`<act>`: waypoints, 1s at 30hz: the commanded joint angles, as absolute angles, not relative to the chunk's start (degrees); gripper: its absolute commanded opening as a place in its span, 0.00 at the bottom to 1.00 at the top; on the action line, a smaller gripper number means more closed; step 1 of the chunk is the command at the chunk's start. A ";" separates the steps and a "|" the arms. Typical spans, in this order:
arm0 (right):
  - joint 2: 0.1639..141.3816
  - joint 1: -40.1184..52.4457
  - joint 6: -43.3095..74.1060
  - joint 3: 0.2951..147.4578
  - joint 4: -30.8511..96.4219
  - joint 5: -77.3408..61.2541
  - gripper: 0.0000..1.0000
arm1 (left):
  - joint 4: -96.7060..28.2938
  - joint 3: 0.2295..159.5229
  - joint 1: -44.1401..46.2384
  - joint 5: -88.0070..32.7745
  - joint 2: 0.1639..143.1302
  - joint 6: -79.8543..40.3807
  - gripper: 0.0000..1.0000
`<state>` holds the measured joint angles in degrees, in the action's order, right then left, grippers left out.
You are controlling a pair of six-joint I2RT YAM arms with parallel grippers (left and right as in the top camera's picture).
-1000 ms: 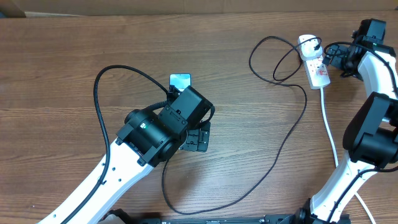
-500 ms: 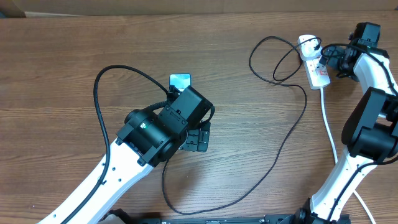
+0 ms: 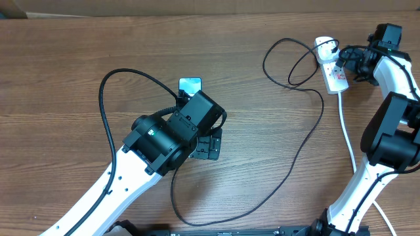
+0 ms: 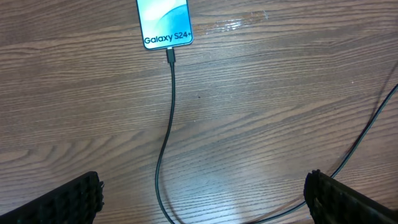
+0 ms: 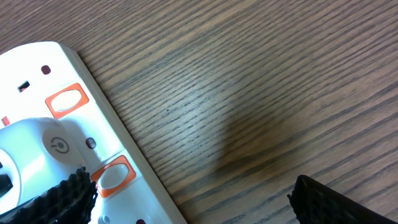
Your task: Plug charger to phone and switch on socket
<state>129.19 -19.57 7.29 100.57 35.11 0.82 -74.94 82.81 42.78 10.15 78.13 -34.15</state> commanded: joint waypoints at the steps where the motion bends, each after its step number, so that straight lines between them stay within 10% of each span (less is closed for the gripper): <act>1: 129.67 -19.79 7.46 100.44 34.59 -0.12 1.00 | -74.74 82.54 43.13 10.90 78.63 -33.26 0.99; 30: 131.83 -20.64 19.68 100.44 32.99 -1.21 1.00 | -74.72 82.54 43.13 10.92 78.63 -33.23 0.99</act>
